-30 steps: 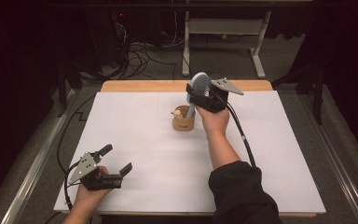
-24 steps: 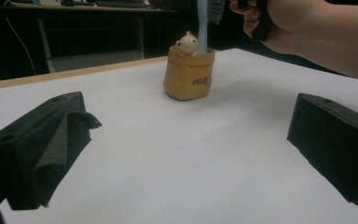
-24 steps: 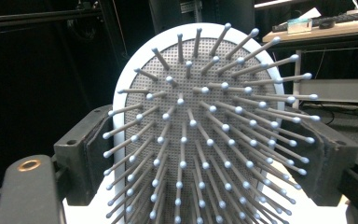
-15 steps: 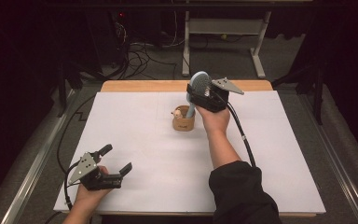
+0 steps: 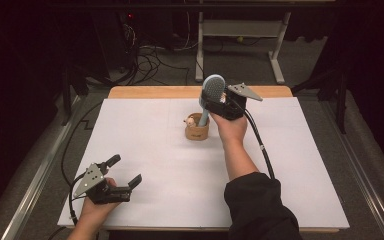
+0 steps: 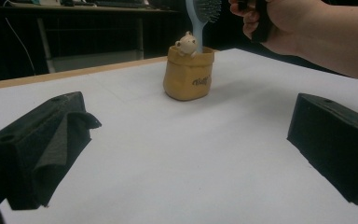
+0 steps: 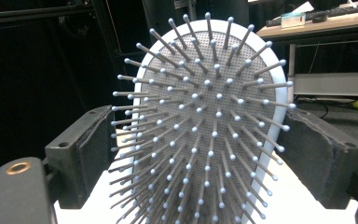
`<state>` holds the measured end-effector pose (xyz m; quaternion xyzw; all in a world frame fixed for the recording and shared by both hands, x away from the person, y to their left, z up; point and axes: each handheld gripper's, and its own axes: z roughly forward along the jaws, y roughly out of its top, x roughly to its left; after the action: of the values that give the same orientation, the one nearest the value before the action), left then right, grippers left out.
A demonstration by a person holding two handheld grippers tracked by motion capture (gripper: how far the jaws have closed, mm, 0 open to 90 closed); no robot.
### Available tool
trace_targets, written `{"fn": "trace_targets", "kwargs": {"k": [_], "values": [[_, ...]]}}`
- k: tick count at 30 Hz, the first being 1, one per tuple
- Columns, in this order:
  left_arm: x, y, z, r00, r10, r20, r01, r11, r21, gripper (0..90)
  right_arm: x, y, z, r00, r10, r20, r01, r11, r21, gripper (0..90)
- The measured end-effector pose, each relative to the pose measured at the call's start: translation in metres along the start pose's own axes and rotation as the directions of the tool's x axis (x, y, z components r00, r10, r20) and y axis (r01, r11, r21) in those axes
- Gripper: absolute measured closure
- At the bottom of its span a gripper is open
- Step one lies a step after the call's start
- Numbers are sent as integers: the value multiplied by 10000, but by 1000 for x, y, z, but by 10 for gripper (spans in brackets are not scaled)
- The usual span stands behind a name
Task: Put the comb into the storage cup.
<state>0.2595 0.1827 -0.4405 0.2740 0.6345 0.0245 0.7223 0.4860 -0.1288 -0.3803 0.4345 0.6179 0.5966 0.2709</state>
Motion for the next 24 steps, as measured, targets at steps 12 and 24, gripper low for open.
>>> {"fn": "trace_targets", "kwargs": {"k": [12,24], "values": [[0,0,0,10000,1,-11,-1,10000,3,2,-4,-1,2,9999,-41,-97,43,9998,202,78],[-1,0,0,9996,-253,-110,253,9997,-23,2,13,-1,-1,9926,-1215,-60,1215,9926,79,80]]}}
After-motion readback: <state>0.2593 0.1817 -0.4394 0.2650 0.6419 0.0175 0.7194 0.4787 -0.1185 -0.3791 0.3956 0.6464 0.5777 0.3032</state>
